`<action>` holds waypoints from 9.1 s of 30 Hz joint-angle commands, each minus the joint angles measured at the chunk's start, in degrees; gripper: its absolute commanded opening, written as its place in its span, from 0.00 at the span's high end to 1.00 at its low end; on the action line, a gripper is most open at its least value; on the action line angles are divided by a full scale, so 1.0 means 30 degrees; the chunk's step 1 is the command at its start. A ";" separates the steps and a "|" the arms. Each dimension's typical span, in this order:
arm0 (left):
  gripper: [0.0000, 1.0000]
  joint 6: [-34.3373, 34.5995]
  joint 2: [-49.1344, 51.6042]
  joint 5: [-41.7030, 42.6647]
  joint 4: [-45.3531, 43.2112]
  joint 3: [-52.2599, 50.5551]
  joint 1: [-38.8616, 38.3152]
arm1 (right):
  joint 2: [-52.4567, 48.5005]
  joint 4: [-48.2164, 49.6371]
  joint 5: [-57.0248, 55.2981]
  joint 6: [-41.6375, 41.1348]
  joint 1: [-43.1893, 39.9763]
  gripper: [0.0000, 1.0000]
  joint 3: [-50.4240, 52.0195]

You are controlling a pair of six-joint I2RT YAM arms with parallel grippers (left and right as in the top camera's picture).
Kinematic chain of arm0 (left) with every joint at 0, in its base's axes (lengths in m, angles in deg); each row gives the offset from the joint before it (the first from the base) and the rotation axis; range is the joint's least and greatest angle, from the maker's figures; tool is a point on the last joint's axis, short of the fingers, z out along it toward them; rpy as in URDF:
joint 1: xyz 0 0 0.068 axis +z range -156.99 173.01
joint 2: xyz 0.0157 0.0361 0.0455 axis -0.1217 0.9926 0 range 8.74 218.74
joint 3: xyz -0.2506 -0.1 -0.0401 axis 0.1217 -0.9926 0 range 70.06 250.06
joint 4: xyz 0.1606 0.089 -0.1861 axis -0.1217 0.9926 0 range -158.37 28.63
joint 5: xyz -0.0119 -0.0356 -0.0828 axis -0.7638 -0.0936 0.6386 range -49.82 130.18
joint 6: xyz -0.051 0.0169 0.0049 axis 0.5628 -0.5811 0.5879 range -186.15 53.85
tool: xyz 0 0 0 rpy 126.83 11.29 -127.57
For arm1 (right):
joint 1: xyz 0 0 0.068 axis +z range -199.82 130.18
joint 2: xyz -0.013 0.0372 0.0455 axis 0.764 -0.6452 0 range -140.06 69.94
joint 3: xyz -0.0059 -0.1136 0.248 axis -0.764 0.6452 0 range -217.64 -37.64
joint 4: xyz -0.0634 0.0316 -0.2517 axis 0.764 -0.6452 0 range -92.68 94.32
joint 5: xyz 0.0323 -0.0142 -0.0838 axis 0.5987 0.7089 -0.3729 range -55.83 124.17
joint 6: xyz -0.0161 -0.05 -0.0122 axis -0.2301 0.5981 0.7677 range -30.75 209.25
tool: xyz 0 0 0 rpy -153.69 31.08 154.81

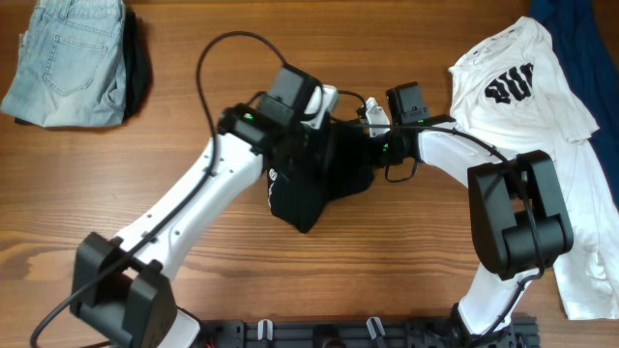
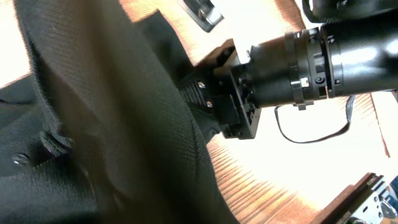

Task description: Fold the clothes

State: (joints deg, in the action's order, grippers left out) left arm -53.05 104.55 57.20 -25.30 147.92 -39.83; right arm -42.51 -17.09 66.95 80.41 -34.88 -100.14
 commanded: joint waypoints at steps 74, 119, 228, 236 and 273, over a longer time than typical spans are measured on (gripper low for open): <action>0.00 0.0197 -0.1180 -0.0044 0.6025 0.4991 1.2094 | 0.3825 -0.6900 -0.2514 0.1756 -0.0459 0.27 -0.2878; 0.96 -0.1246 0.4291 -0.1931 0.1144 -0.2178 -0.1676 | 0.2310 -0.3315 -0.2419 -0.0481 -0.5894 0.31 -0.3293; 0.96 -0.7125 0.9508 -0.9238 -1.1650 0.8298 1.9424 | 0.2310 -0.4109 -0.2922 0.0386 -0.5792 0.27 -0.3286; 0.61 -0.5901 0.9952 -0.8029 -1.0703 0.8298 1.6626 | 0.2310 -0.4102 -0.2929 0.0299 -0.5792 0.27 -0.3286; 0.00 -0.5202 1.2815 -0.3330 -1.5132 0.8306 1.8367 | 0.2827 -0.5588 -0.2973 0.2295 -0.5792 0.00 -0.4954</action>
State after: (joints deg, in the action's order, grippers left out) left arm -68.39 148.96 44.61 -73.39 174.96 15.69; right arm -37.35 -32.61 58.45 82.86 -52.69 -109.65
